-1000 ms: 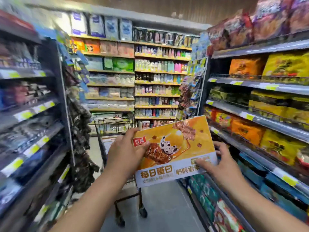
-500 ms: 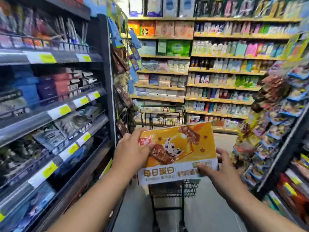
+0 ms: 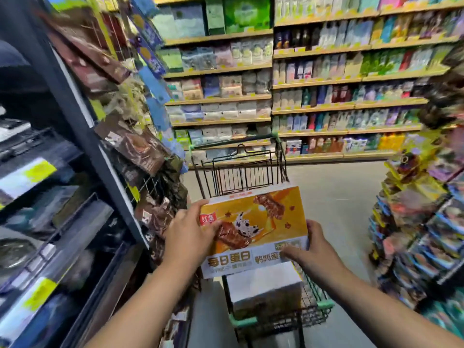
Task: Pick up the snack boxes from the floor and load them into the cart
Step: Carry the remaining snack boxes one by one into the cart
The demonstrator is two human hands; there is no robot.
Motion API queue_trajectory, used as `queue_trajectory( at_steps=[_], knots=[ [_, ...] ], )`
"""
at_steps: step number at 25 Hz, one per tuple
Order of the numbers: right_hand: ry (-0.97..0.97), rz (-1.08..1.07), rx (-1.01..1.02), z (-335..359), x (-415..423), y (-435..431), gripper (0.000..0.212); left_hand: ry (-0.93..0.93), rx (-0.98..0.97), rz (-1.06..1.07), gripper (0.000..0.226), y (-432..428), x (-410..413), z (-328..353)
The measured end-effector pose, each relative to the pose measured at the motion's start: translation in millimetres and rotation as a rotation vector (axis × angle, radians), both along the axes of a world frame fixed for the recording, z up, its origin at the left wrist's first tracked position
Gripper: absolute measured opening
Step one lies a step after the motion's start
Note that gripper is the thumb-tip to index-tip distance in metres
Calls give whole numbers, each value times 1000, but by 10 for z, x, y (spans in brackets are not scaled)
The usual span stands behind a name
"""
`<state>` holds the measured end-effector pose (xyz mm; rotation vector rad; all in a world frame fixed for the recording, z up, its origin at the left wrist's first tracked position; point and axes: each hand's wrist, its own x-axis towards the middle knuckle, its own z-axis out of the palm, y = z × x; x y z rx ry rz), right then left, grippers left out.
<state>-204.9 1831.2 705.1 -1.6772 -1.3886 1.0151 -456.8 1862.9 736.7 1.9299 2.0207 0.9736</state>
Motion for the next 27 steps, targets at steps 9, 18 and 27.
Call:
queue_trajectory(
  at_steps=[9,18,27],
  knots=[
    [44,68,-131,-824,-189,2766,61,-56,-34,189,56,2481,-103,-915],
    [59,-14,-9,-2505,-701,4863,68,-39,72,217,53,4426,-412,-2401],
    [-48,-17,-123,-3167,-892,5398,89,75,111,186,61,4876,-505,-2989]
  ],
)
